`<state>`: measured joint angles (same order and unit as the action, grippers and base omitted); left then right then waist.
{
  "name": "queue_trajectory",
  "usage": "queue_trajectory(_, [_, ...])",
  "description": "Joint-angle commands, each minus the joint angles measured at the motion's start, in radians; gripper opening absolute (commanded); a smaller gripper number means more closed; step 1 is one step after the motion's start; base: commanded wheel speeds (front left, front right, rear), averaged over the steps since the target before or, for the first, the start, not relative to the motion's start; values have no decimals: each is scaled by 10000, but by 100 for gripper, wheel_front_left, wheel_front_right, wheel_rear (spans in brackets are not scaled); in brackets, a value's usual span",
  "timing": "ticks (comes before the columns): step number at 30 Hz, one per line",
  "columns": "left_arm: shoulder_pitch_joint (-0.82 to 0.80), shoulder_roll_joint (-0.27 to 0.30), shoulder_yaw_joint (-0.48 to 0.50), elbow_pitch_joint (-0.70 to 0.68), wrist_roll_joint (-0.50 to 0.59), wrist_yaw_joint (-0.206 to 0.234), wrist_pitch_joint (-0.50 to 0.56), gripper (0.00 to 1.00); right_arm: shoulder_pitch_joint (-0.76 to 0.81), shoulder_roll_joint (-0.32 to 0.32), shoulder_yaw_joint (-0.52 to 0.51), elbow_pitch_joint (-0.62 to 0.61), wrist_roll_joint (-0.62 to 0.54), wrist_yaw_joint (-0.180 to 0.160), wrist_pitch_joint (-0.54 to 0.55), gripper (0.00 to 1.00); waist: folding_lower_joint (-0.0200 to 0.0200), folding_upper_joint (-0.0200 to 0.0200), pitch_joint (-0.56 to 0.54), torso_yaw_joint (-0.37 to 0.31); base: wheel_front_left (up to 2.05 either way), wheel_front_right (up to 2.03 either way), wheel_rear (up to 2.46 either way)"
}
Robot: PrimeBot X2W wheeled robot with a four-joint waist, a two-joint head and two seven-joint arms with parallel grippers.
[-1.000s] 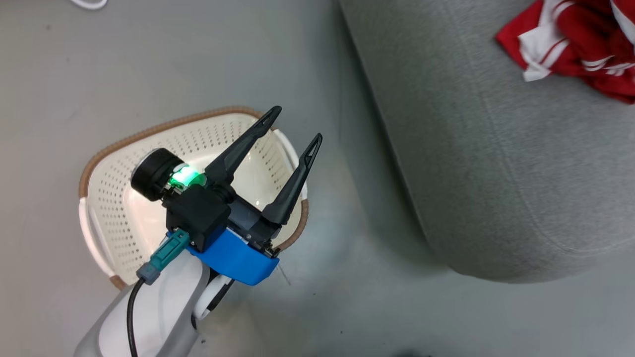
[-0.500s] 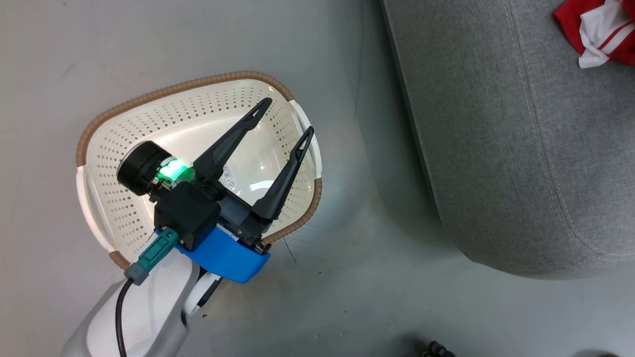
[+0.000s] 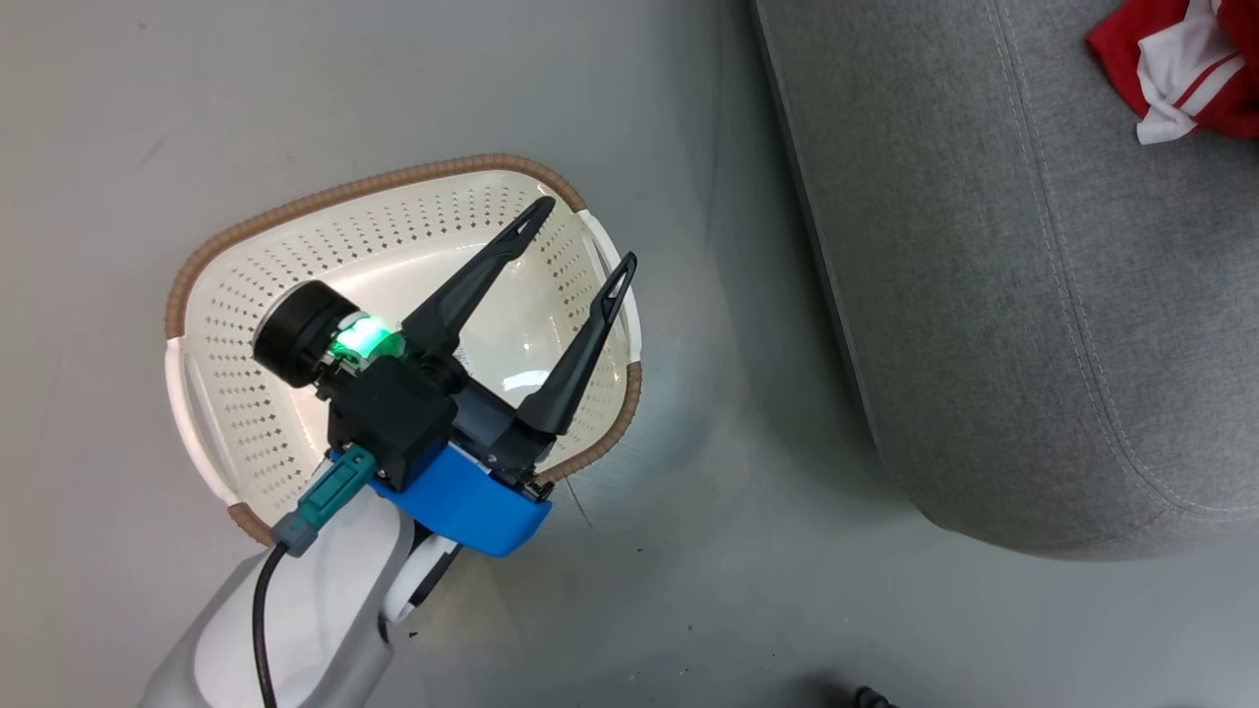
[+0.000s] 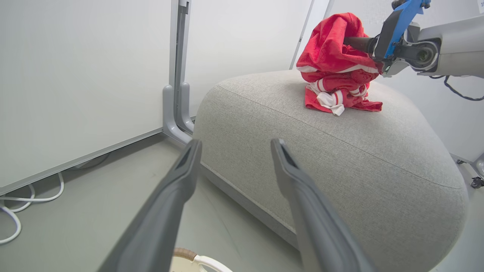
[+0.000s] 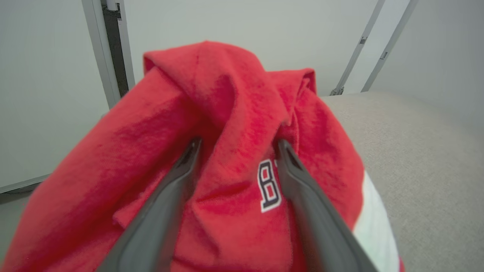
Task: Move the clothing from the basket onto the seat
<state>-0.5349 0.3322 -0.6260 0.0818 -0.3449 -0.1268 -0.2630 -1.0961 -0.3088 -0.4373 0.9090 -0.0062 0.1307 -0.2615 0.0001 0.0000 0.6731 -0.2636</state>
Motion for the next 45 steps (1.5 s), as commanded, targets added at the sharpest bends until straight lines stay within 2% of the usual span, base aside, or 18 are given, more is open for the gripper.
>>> queue_trajectory(1, [-178, -36, 20, 12, -30, 2, -28, 100, 154, -52, 36, 13, -61, 1, -50, 100, -1, 0, -51, 32, 0, 0, 0])
queue_trajectory(10, [98, -607, 146, 382, -36, -23, -28, 100, 849, -188, 514, 55, -8, 1, -51, 100, -1, 0, -1032, 427, 0, 0, 0])
queue_trajectory(23, [1588, -1326, 907, 954, -326, -44, -26, 100, 3186, -56, 1795, -850, 713, 1, -49, 100, -1, 0, -3492, 1175, 0, 0, 0])
queue_trajectory(33, [3049, -1634, 1761, 1265, -589, -44, -26, 100, 5542, 469, 2325, -2602, 1166, 1, 3, 100, -1, 0, -5188, 1786, 0, 0, 0])
queue_trajectory(45, [4414, -1861, 3192, 1698, -444, -45, -28, 100, 8440, 1663, 2993, -5205, 1241, 1, 715, 100, -1, 0, -6427, 2409, 0, 0, 0])
